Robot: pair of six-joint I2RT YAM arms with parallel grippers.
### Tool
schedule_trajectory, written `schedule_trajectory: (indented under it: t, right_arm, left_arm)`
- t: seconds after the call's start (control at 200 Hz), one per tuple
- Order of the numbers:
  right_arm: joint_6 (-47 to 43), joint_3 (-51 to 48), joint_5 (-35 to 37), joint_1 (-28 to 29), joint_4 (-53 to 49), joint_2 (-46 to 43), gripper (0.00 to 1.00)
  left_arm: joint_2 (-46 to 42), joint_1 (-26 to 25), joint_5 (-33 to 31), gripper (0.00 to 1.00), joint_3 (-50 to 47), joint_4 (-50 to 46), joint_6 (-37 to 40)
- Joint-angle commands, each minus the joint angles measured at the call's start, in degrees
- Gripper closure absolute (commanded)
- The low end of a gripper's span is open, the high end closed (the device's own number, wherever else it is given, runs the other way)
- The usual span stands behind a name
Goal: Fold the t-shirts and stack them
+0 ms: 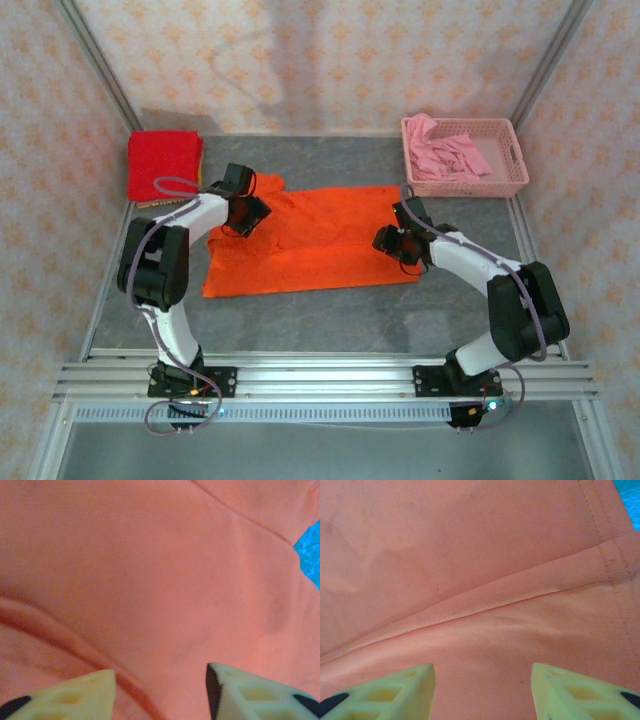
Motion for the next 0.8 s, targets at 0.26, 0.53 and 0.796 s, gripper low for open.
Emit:
schedule_trajectory:
  t: [0.26, 0.53, 0.796]
  right_arm:
    - [-4.19, 8.71, 5.53, -0.27, -2.42, 4.26, 0.43]
    - [-5.83, 16.38, 4.29, -1.51, -1.93, 16.11, 0.42]
    - [-4.83, 9.26, 2.35, -1.47, -0.32, 14.95, 0.42]
  left_arm:
    - [-6.7, -0.32, -6.12, 0.01, 0.84, -0.44, 9.87]
    - [-10.57, 0.14, -7.98, 0.25, -9.49, -0.53, 9.09]
    - [-14.28, 0.14, -8.28, 0.34, -19.41, 1.22, 6.01]
